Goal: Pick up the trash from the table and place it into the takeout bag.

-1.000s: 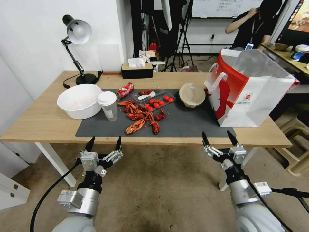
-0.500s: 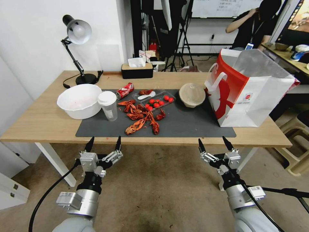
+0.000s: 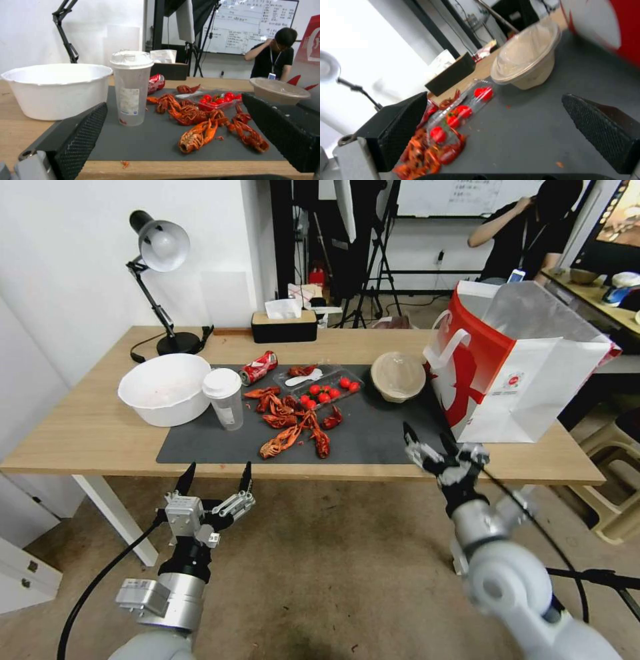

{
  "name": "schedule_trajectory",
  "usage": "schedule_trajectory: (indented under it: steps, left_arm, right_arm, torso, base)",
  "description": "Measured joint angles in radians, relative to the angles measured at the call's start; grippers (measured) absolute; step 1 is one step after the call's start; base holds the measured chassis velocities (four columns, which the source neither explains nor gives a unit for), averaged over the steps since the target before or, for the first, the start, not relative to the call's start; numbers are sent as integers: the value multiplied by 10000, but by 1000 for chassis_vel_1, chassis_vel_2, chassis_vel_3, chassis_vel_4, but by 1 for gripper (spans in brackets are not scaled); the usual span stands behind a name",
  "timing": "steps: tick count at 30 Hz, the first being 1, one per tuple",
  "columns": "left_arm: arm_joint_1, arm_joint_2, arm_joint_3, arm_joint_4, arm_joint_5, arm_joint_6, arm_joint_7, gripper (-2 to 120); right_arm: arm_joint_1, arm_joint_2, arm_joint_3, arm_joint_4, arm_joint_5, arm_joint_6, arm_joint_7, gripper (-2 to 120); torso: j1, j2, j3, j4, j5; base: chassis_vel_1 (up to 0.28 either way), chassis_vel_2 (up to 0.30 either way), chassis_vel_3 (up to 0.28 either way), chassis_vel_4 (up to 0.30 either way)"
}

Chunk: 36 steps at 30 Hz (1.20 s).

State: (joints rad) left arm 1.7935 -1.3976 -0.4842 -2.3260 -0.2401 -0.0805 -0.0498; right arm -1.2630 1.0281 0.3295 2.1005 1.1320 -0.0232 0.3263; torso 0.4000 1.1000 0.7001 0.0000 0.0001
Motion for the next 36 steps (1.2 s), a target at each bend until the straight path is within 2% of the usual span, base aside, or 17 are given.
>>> schedule_trajectory:
  steps: [17,22,24,28,31,33,34,35,36]
  left_arm:
    - [12,-54,-20,-1,38,-10,1,100]
    - [14,-63,-25,0,42,-10,1,100]
    - [20,-70,-29,-1,51,-10,1,100]
    - [72,-94,5,-3,45,-10,0,100]
    - [90,-128,46,-5,45,-10,13,100]
    - [90,-129,47,-5,44,-10,15,100]
    - [87,-128,46,-5,42,-11,16,100]
    - [84,-103,32,-1,33,-11,17,100]
    - [79,-75,0,13,11,-12,12,100]
  right_arm:
    - [1626,195,-317,-763,2377,-180,873,100]
    - [1877,252,-359,-879,2660,-208,1031,100]
    - [2305,398,-435,-1203,3168,-390,1469,100]
    - [3011,855,-530,-1925,3722,-698,2115,100]
    - [3328,1208,-552,-2489,3748,-742,2281,99]
    - [3469,1319,-547,-2706,3750,-751,2305,97]
    - [3566,1388,-530,-2870,3751,-755,2322,93]
    - [3764,1514,-522,-3144,3771,-773,2327,89]
    - [4096,1653,-509,-3449,3811,-781,2324,86]
  torso:
    - [0,0,0,0,-1]
    - [1,0,0,3,-1]
    - [1,0,0,-3,-2]
    - [1,0,1,1,-1]
    - [0,0,0,-1,0]
    - [1,0,0,0,1]
    - [0,0,0,2,-1]
    - [1,-1,0,-6,1]
    - [0,0,0,-1,-1]
  base:
    - [0,0,0,0]
    - [0,0,0,0]
    - [0,0,0,0]
    - [0,0,0,0]
    - [0,0,0,0]
    - [0,0,0,0]
    - [0,0,0,0]
    - [0,0,0,0]
    - [0,0,0,0]
